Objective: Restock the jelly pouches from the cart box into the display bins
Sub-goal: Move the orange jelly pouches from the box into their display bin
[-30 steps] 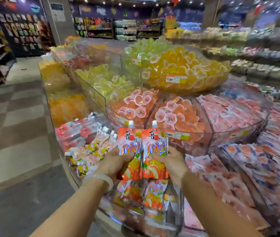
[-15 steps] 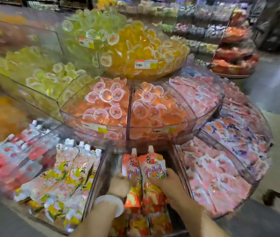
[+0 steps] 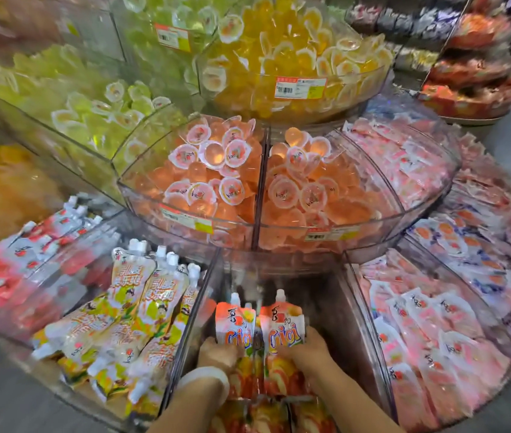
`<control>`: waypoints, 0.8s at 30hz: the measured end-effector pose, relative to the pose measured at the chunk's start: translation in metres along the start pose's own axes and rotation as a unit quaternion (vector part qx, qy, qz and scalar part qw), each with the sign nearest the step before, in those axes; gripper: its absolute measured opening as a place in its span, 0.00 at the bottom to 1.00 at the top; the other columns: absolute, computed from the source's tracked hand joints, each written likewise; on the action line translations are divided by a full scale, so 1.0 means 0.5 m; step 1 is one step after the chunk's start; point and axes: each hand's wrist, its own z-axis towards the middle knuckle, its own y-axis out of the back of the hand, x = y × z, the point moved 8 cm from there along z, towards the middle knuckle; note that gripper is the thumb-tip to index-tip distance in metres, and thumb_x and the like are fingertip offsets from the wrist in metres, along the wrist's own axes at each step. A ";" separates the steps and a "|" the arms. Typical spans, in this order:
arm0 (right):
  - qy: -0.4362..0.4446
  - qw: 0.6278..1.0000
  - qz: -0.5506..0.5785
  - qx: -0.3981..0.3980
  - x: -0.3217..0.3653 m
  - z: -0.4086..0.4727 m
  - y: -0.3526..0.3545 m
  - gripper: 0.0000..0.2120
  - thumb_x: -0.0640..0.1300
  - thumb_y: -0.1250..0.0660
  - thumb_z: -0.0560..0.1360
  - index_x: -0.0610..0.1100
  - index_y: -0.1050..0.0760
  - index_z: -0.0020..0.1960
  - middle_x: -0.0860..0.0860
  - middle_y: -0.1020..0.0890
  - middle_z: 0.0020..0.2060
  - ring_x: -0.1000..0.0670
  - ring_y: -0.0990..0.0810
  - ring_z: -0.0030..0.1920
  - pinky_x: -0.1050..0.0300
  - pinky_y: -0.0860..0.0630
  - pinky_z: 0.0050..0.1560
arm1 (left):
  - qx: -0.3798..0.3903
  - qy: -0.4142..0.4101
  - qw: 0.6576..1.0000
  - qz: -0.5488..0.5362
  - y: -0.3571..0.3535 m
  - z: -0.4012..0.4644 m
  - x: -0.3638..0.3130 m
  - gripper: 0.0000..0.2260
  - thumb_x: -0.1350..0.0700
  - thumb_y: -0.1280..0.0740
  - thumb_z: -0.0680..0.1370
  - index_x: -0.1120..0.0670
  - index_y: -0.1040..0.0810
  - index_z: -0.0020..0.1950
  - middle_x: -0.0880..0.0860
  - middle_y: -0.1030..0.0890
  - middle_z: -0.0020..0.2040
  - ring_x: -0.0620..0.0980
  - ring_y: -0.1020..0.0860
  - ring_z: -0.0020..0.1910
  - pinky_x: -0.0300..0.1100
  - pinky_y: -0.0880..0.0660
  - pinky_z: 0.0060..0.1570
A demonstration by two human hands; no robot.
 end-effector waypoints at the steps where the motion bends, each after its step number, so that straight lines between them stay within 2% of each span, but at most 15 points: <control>1: -0.004 1.000 -0.009 0.002 -0.004 0.005 0.001 0.23 0.33 0.24 0.63 0.40 0.24 0.57 0.44 0.16 0.48 0.45 0.18 0.49 0.49 0.20 0.53 | -0.009 -0.007 1.000 -0.007 0.008 -0.010 0.000 0.20 0.62 0.30 0.73 0.67 0.28 0.62 0.62 0.22 0.57 0.55 0.23 0.49 0.42 0.28 0.49; 3: -0.017 1.000 -0.018 -0.001 -0.011 0.012 0.004 0.23 0.33 0.24 0.63 0.38 0.23 0.57 0.43 0.17 0.49 0.44 0.18 0.50 0.47 0.20 0.54 | -0.010 -0.003 1.000 -0.029 0.005 -0.008 0.009 0.16 0.62 0.30 0.71 0.68 0.25 0.56 0.63 0.19 0.52 0.56 0.21 0.45 0.45 0.26 0.45; 5: -0.027 0.999 -0.022 -0.010 -0.015 0.016 0.010 0.23 0.33 0.24 0.64 0.37 0.24 0.57 0.42 0.17 0.50 0.42 0.18 0.51 0.45 0.21 0.55 | -0.015 -0.021 1.000 -0.002 0.000 -0.015 0.003 0.16 0.60 0.32 0.70 0.67 0.26 0.54 0.65 0.20 0.53 0.61 0.21 0.52 0.46 0.27 0.48; 7: -0.033 0.999 -0.026 -0.015 -0.020 0.024 0.016 0.23 0.32 0.25 0.65 0.36 0.24 0.58 0.41 0.18 0.51 0.42 0.18 0.52 0.45 0.22 0.56 | -0.019 -0.032 0.998 0.051 -0.001 -0.030 -0.003 0.16 0.61 0.35 0.73 0.64 0.32 0.59 0.63 0.24 0.59 0.61 0.25 0.60 0.46 0.30 0.55; 9: -0.039 0.999 -0.020 -0.013 -0.022 0.026 0.018 0.23 0.32 0.26 0.66 0.35 0.24 0.60 0.40 0.18 0.52 0.41 0.19 0.52 0.47 0.22 0.55 | -0.013 -0.062 0.990 0.123 -0.016 -0.037 -0.009 0.29 0.57 0.35 0.76 0.60 0.44 0.72 0.62 0.33 0.69 0.61 0.33 0.68 0.48 0.35 0.65; 10: -0.042 0.999 -0.023 -0.010 -0.020 0.024 0.018 0.22 0.32 0.26 0.67 0.35 0.25 0.60 0.40 0.19 0.53 0.42 0.19 0.52 0.49 0.22 0.54 | -0.009 -0.084 0.982 0.171 -0.024 -0.047 -0.016 0.35 0.52 0.35 0.77 0.55 0.52 0.76 0.61 0.39 0.73 0.61 0.38 0.72 0.49 0.39 0.68; 12: -0.040 0.998 -0.039 -0.006 -0.018 0.026 0.017 0.22 0.33 0.26 0.68 0.37 0.25 0.61 0.41 0.19 0.55 0.43 0.20 0.53 0.53 0.23 0.53 | -0.001 -0.147 0.947 0.287 -0.046 -0.059 -0.028 0.32 0.48 0.41 0.79 0.43 0.56 0.77 0.58 0.55 0.77 0.60 0.51 0.76 0.53 0.44 0.71; 14: -0.041 0.999 -0.031 0.001 -0.014 0.026 0.012 0.20 0.33 0.27 0.68 0.37 0.24 0.59 0.41 0.19 0.54 0.42 0.20 0.54 0.50 0.23 0.56 | 0.032 -0.165 0.914 0.368 -0.060 -0.055 -0.020 0.27 0.51 0.45 0.81 0.39 0.55 0.76 0.54 0.64 0.77 0.58 0.58 0.77 0.57 0.44 0.71; 16: -0.044 0.999 -0.017 0.009 -0.015 0.028 0.004 0.18 0.33 0.27 0.68 0.37 0.23 0.57 0.41 0.18 0.52 0.42 0.19 0.53 0.46 0.23 0.58 | 0.052 -0.150 0.901 0.404 -0.061 -0.047 -0.006 0.28 0.52 0.45 0.81 0.39 0.54 0.76 0.53 0.64 0.77 0.57 0.58 0.76 0.58 0.41 0.69; 19: -0.036 0.996 -0.076 0.030 -0.015 0.032 -0.020 0.21 0.39 0.25 0.68 0.42 0.24 0.59 0.46 0.18 0.54 0.45 0.20 0.55 0.48 0.23 0.58 | 0.046 -0.136 0.889 0.435 -0.059 -0.049 -0.002 0.27 0.53 0.46 0.80 0.42 0.54 0.77 0.56 0.59 0.78 0.59 0.51 0.75 0.58 0.38 0.67; 22: -0.006 0.972 -0.235 0.019 0.001 0.028 -0.034 0.25 0.50 0.28 0.70 0.47 0.29 0.64 0.48 0.22 0.60 0.46 0.23 0.60 0.53 0.25 0.60 | 0.037 -0.113 0.884 0.452 -0.060 -0.053 -0.002 0.28 0.52 0.45 0.80 0.45 0.54 0.77 0.57 0.54 0.77 0.61 0.46 0.73 0.58 0.36 0.65; 24: 0.029 0.947 -0.319 -0.020 0.029 0.015 -0.021 0.29 0.51 0.31 0.72 0.45 0.35 0.70 0.46 0.28 0.65 0.45 0.27 0.65 0.55 0.29 0.62 | 0.034 -0.105 0.877 0.468 -0.059 -0.052 -0.004 0.27 0.52 0.47 0.81 0.46 0.55 0.77 0.58 0.53 0.77 0.61 0.47 0.73 0.58 0.37 0.66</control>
